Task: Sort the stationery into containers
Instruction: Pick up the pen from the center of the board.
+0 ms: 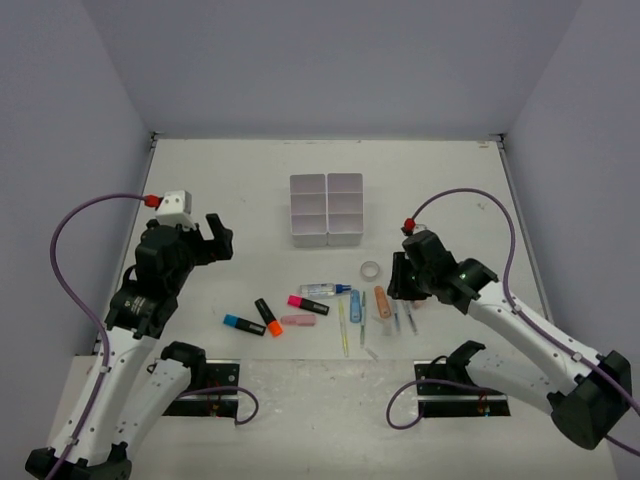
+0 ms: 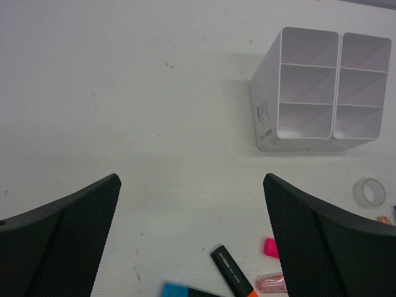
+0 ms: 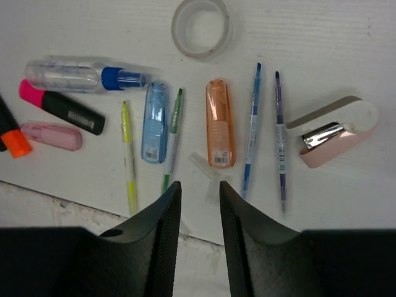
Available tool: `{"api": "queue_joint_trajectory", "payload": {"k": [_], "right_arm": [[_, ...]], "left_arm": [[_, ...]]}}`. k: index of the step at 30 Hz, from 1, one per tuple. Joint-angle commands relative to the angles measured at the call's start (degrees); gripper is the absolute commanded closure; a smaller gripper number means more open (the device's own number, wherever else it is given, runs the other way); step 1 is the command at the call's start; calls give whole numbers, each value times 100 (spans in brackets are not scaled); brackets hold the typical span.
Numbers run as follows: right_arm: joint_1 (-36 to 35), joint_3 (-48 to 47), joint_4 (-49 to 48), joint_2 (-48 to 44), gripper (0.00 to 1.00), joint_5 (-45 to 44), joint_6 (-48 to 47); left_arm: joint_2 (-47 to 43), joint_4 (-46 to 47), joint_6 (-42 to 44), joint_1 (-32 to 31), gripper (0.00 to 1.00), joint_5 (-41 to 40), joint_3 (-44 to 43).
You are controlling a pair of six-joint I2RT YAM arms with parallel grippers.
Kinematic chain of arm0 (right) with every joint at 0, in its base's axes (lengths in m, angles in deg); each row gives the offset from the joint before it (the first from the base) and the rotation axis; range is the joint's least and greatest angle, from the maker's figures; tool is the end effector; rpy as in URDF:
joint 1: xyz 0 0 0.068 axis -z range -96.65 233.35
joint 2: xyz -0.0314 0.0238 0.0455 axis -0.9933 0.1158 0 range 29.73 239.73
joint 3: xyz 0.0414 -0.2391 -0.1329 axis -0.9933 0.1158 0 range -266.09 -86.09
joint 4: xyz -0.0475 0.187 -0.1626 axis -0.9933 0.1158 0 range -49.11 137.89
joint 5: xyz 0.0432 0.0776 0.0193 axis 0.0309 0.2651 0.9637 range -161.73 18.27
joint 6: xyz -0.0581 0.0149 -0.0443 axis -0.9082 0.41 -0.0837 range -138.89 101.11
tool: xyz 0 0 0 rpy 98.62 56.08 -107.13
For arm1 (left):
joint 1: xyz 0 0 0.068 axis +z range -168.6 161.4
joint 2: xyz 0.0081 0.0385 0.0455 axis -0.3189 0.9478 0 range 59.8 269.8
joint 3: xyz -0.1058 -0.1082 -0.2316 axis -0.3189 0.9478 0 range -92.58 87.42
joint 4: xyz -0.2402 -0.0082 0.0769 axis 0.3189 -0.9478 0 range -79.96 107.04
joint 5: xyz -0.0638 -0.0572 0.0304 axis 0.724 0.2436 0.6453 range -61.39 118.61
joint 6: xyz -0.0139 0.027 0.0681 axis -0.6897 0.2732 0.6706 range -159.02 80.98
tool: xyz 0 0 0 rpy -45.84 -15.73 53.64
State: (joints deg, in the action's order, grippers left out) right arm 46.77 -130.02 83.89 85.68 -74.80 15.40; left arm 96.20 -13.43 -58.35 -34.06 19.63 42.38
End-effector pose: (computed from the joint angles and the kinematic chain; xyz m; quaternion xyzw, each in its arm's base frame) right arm 0.1551 0.1110 0.2334 -0.0110 0.9534 0.1533 0.2596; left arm 0.1510 -0.0315 0.3167 -0.0717 0.8237 -0.1052 0.5526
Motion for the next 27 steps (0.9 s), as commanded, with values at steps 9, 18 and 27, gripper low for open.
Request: {"api": "queue_joint_trajectory", "payload": {"k": [9, 18, 27], "right_arm": [[-69, 79, -81, 1370, 67, -853, 483], [-69, -178, -103, 2239, 72, -809, 399], [-60, -135, -493, 2833, 76, -495, 434]], "left_arm": [[-9, 269, 88, -176, 0, 186, 118], [-40, 256, 88, -273, 0, 142, 127], [-47, 243, 88, -400, 0, 83, 112]]}}
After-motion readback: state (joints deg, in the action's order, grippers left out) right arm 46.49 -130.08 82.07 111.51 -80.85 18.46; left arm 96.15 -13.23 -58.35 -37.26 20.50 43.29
